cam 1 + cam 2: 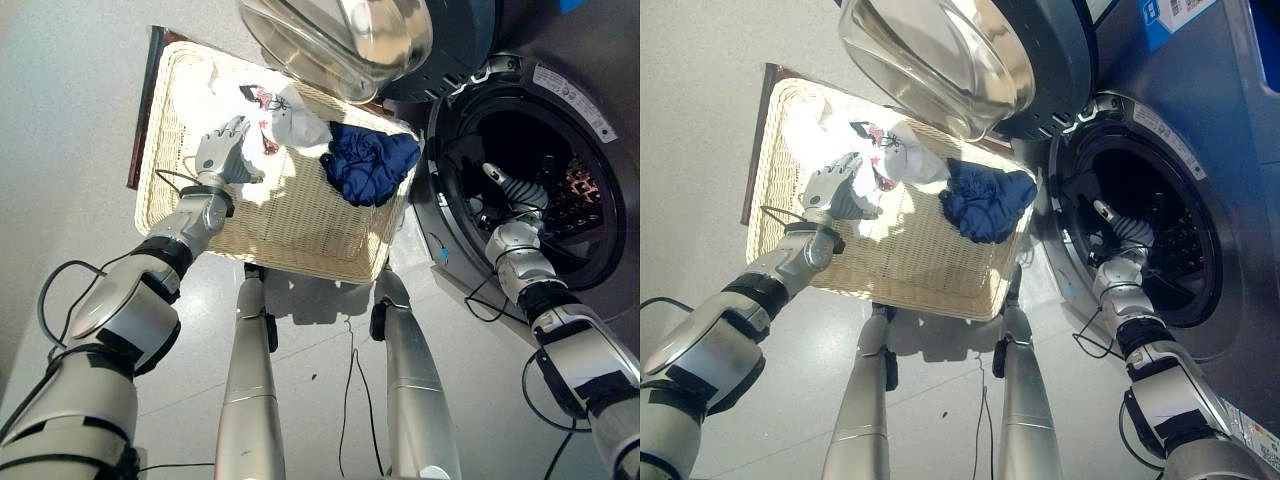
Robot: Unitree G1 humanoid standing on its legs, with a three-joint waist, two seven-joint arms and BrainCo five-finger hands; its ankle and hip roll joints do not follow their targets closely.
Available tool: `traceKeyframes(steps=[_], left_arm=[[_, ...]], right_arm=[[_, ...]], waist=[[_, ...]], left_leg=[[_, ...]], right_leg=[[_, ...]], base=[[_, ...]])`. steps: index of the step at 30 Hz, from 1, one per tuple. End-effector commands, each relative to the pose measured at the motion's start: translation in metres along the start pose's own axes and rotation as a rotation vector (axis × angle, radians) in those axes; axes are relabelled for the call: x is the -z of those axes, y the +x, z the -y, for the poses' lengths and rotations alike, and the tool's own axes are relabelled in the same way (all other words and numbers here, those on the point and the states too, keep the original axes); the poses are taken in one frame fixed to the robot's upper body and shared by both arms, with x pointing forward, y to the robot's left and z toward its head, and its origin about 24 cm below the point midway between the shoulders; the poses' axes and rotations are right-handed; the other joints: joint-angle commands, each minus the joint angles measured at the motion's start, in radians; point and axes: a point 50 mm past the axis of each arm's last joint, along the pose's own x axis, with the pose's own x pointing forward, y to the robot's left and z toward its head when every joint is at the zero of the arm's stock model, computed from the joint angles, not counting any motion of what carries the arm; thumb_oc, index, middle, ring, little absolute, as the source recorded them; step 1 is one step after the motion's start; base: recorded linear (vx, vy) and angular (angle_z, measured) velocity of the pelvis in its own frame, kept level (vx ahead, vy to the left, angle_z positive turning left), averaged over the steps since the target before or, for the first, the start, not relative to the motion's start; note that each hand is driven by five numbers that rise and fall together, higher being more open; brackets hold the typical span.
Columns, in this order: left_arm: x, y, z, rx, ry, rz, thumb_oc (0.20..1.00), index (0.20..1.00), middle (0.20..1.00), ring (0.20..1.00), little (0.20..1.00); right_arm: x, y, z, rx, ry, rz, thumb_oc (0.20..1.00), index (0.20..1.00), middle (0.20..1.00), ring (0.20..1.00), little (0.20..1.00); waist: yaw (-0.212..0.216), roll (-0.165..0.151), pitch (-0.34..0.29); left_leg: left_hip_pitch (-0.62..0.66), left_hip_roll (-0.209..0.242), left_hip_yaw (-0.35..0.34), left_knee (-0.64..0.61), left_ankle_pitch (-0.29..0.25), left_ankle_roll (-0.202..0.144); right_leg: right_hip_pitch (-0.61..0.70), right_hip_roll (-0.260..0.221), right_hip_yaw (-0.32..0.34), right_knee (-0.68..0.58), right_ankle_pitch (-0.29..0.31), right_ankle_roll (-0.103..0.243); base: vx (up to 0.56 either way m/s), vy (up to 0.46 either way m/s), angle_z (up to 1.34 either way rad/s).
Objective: Put the clothes into the washing machine.
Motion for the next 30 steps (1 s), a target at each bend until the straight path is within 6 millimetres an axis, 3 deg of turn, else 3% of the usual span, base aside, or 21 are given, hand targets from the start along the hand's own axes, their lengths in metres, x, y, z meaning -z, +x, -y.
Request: traceKeyframes(steps=[1, 14, 19, 24, 26, 30], left_arm=[[0.005, -0.025, 0.047, 0.234, 0.148, -0.082, 0.200, 0.200, 0.200, 0.200, 0.200], [0.009, -0.022, 0.039, 0.130, 0.126, -0.128, 0.200, 0.200, 0.200, 0.200, 0.200], [0.011, -0.023, 0.038, 0.092, 0.011, -0.187, 0.200, 0.200, 0.200, 0.200, 0.200], [0.008, -0.022, 0.033, -0.030, -0.320, -0.285, 0.200, 0.200, 0.200, 0.200, 0.200], [0.004, -0.021, 0.024, -0.143, -0.608, -0.312, 0.200, 0.200, 0.200, 0.200, 0.200], [-0.012, -0.025, 0.009, -0.288, -0.975, -0.243, 0.200, 0.200, 0.200, 0.200, 0.200]], right_arm=[[-0.027, 0.008, -0.002, 0.012, 0.085, 0.100, 1.000, 1.000, 1.000, 1.000, 1.000], [-0.034, -0.004, -0.018, -0.050, 0.179, 0.142, 1.000, 1.000, 1.000, 1.000, 1.000], [-0.041, -0.012, -0.027, -0.114, 0.253, 0.170, 1.000, 1.000, 1.000, 1.000, 1.000], [-0.050, -0.028, -0.037, -0.180, 0.331, 0.221, 1.000, 1.000, 1.000, 1.000, 1.000], [-0.054, -0.037, -0.035, -0.189, 0.384, 0.246, 1.000, 1.000, 1.000, 1.000, 1.000], [-0.059, -0.052, -0.030, -0.172, 0.443, 0.279, 1.000, 1.000, 1.000, 1.000, 1.000]], waist=[[-0.022, -0.017, 0.047], [-0.026, -0.021, 0.047], [-0.026, -0.018, 0.047], [-0.025, -0.017, 0.047], [-0.020, -0.013, 0.047], [-0.012, -0.004, 0.047]], left_leg=[[-0.030, -0.072, 0.015, 0.028, -0.007, 0.079], [-0.029, -0.075, 0.013, 0.023, -0.003, 0.074], [-0.030, -0.075, 0.013, 0.020, 0.002, 0.072], [-0.031, -0.077, 0.011, 0.020, 0.005, 0.071], [-0.030, -0.079, 0.008, 0.018, 0.006, 0.072], [-0.031, -0.084, 0.004, 0.021, 0.003, 0.073]], right_leg=[[0.009, 0.091, -0.066, -0.050, 0.088, 0.007], [0.009, 0.088, -0.067, -0.056, 0.090, 0.006], [0.007, 0.088, -0.064, -0.056, 0.089, 0.006], [0.003, 0.088, -0.061, -0.050, 0.084, 0.003], [0.003, 0.086, -0.063, -0.047, 0.078, 0.004], [0.003, 0.081, -0.066, -0.038, 0.069, 0.006]], base=[[0.00, 0.000, 0.00], [0.00, 0.000, 0.00], [0.00, 0.000, 0.00], [0.00, 0.000, 0.00], [0.00, 0.000, 0.00], [0.00, 0.000, 0.00]])
